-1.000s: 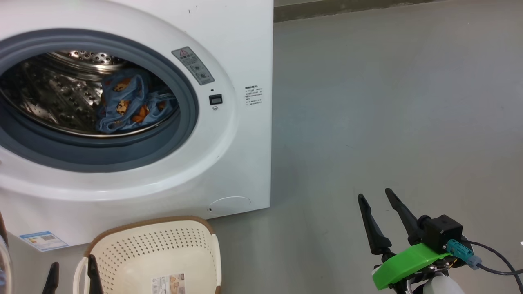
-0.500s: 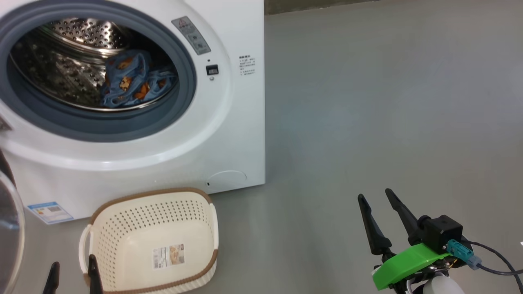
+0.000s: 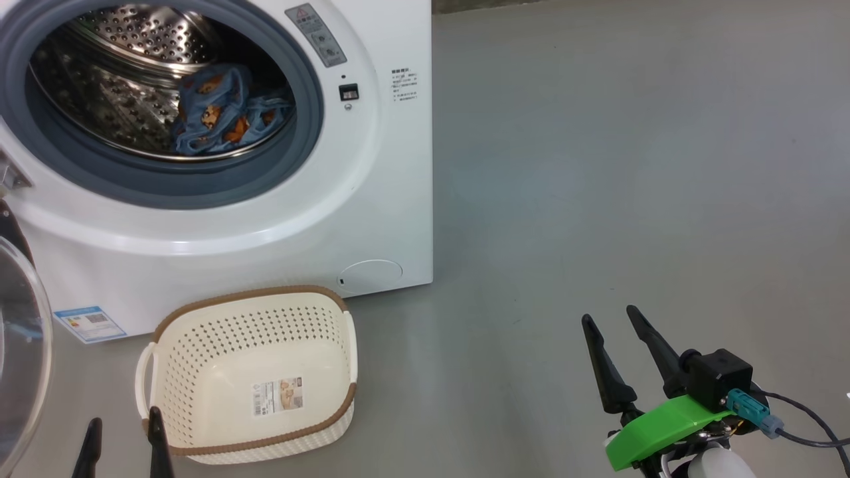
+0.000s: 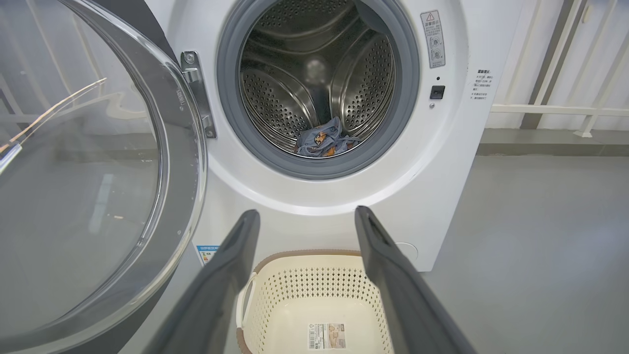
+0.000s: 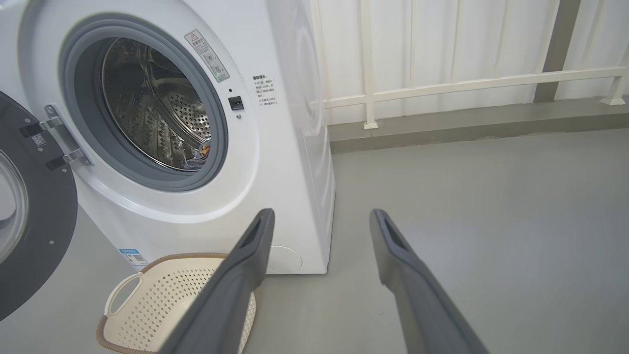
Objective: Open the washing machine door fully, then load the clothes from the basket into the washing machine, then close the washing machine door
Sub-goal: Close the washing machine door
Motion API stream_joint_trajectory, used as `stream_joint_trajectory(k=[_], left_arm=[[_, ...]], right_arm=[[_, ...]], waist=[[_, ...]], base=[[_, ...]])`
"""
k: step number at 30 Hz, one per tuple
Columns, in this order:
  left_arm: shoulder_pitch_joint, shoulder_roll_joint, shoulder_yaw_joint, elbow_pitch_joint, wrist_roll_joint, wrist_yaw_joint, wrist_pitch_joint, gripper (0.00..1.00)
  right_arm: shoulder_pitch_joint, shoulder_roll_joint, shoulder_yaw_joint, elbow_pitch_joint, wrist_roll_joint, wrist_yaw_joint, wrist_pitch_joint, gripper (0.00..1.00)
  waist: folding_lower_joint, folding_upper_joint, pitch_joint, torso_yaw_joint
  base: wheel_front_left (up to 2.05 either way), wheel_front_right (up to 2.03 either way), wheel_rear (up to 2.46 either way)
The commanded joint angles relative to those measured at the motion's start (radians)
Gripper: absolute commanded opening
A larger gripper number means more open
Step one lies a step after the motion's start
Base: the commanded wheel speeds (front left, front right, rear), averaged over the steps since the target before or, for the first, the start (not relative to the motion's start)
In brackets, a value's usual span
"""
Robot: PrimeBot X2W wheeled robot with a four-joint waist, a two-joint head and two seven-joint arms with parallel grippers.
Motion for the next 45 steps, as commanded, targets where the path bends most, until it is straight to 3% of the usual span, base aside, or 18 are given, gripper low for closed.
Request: stream_joint_trajectory(k=[1, 13, 45], left_arm=[[-0.036, 0.005, 0.03, -0.03, 0.007, -0.002, -0.005, 1.0], [-0.028, 0.005, 0.029, -0.031, 0.002, 0.009, -0.005, 1.0], [-0.027, 0.005, 0.021, 0.011, -0.057, 0.066, -0.005, 1.0]], right_arm=[[-0.005, 0.005, 0.018, -0.028, -0.011, 0.002, -0.005, 1.0], [0.0, 0.005, 0.017, -0.027, -0.016, 0.002, -0.005, 1.0], [0.001, 0.005, 0.035, -0.033, -0.054, 0.002, -0.005, 1.0]], waist=[[0.0, 0.0, -0.001, 0.002], [0.0, 0.0, -0.01, 0.069], [0.0, 0.0, 0.009, 0.427]], base=[[0.0, 0.0, 0.0], [0.0, 0.0, 0.0], [0.0, 0.0, 0.0]])
